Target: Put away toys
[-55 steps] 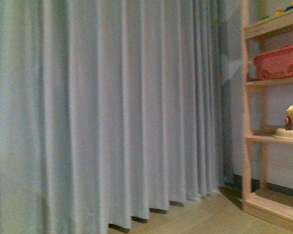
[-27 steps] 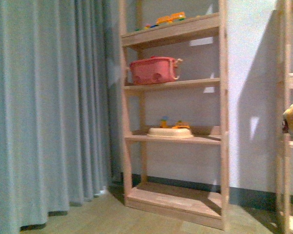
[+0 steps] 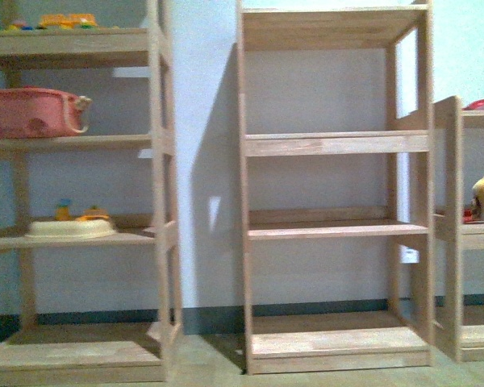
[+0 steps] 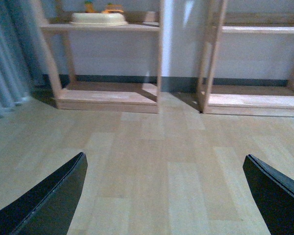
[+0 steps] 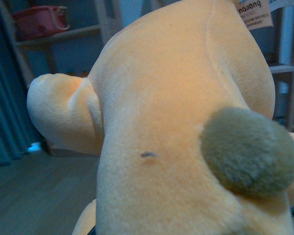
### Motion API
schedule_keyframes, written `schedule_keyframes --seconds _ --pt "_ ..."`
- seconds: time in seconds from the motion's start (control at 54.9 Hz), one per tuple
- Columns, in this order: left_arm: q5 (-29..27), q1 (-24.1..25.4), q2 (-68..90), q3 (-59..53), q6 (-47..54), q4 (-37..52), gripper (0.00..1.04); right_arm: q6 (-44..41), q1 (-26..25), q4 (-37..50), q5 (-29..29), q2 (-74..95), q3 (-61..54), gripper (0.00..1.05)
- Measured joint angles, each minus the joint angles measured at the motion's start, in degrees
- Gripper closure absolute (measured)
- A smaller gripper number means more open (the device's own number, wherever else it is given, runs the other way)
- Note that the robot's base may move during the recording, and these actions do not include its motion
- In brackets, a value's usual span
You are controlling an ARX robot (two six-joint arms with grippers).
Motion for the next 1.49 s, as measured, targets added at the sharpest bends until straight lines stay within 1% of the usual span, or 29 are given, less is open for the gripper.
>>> schedule_keyframes --seconds 0.255,0.364,0.51,0.765,0.874,1.493 --pt "0.3 -0.1 0.0 0.0 0.0 0.0 0.06 0.0 -0.2 0.0 0.7 -0.1 0.0 0.84" --pt "0.0 -0.1 0.0 0.0 0.0 0.0 0.06 0.0 -0.1 0.0 -0.3 0.0 0.0 0.84" --pt "0.0 0.0 0.0 0.0 0.0 0.0 0.06 0.0 -0.1 0.0 -0.3 0.0 0.0 0.84" --pt "0.2 -0.1 0.0 0.0 0.0 0.0 0.06 0.0 -0.1 0.0 0.5 -0.1 0.0 0.84" --pt "-0.2 0.0 0.0 0.0 0.0 0.0 0.06 0.0 0.0 0.0 -0.6 0.0 0.0 0.84" --pt "0.0 0.0 0.0 0.0 0.0 0.0 0.06 0.0 -0.1 0.0 0.3 0.0 0.0 0.84"
